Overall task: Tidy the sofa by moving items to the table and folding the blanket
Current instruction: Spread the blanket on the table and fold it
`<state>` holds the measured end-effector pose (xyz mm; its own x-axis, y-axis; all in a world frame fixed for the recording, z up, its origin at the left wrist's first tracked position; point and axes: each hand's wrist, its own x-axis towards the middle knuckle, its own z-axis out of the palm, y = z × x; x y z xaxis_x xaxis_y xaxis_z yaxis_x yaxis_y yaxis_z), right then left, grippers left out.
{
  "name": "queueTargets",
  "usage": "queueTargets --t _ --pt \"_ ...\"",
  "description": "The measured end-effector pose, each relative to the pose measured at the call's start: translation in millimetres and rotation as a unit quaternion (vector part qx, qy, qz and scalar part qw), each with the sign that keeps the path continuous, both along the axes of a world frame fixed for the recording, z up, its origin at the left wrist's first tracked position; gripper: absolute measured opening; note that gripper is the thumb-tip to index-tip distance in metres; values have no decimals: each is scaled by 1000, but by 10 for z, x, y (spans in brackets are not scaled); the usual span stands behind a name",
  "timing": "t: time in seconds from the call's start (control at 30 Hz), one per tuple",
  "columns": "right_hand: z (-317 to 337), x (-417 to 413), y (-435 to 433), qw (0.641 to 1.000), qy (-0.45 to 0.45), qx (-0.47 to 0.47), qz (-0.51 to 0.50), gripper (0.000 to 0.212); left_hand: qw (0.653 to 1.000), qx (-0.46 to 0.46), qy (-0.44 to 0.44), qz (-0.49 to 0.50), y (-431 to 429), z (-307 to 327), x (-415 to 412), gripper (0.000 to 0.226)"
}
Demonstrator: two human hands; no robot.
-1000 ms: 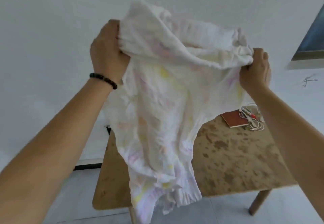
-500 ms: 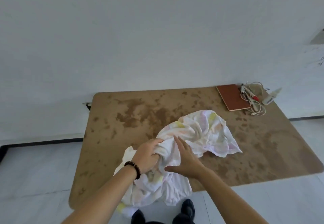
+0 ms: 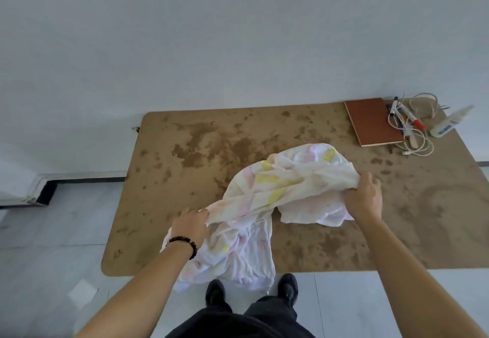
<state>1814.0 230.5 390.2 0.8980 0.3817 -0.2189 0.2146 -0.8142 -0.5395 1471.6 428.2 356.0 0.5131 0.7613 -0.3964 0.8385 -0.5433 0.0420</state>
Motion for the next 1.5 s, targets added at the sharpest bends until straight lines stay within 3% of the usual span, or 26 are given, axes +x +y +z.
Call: queueTargets --t 0.07,0.13,0.23,0.3,0.37,0.43,0.5,0.57,0.63,0.7,0.8,0.87,0.93,0.97,1.07,1.13,1.2,1.27,1.33,1.4,1.5 --pt "-86 13 -119 995 38 -97 5 67 986 -58 -112 113 -8 15 -26 24" --pt "-192 -157 -165 975 29 -173 133 105 947 -104 -243 183 -39 159 35 20" --pt "-347 -596 -59 941 -13 -115 319 123 907 -128 -361 177 -120 506 222 25" --pt "-392 -881 88 920 28 -103 378 131 876 -161 -424 165 -126 815 342 14" --pt "-403 -1048 227 912 49 -127 388 131 856 -150 -479 124 -44 1164 406 21" --pt "-371 -988 323 925 21 -137 354 92 862 -93 -493 77 122 1475 430 21" --pt "-250 -750 399 935 -31 -150 319 44 888 -15 -457 48 369 1690 382 6" --pt "26 -431 481 949 -52 -153 272 27 924 64 -378 10 631 1766 275 10" --pt "363 -109 536 974 -90 -112 174 28 950 75 -303 -3 789 1713 148 12" --pt "674 120 529 986 -128 -44 96 34 965 8 -261 1 760 1553 54 37" --pt "816 162 427 983 -136 -1 127 46 985 -74 -152 -28 451 1127 -78 68" --pt "589 33 277 981 -82 -61 167 47 987 -135 -86 3 241 690 -217 86" --pt "261 -196 42 960 -15 -187 207 49 982 -178 -12 67 110 185 -413 101" --pt "92 -318 -102 944 15 -242 225 51 976 -198 14 91 52 -19 -502 95" --pt "-303 -647 -515 918 104 -310 226 53 965 -224 59 124 -74 -196 -695 31" --pt "-472 -721 -668 916 145 -313 205 42 965 -225 56 126 -28 -54 -707 25" --pt "-523 -661 -709 918 159 -311 188 34 950 -264 -12 165 163 57 -680 28" --pt "-436 -585 -653 940 134 -272 157 34 890 -320 -170 278 386 251 -613 26" --pt "-257 -537 -548 970 91 -210 83 31 830 -304 -319 342 570 567 -490 14" --pt "-103 -515 -424 985 14 -169 23 22 841 -201 -405 296 742 959 -319 22" --pt "5 -526 -256 987 -95 -123 37 11 841 5 -503 202 883 1536 -110 30"
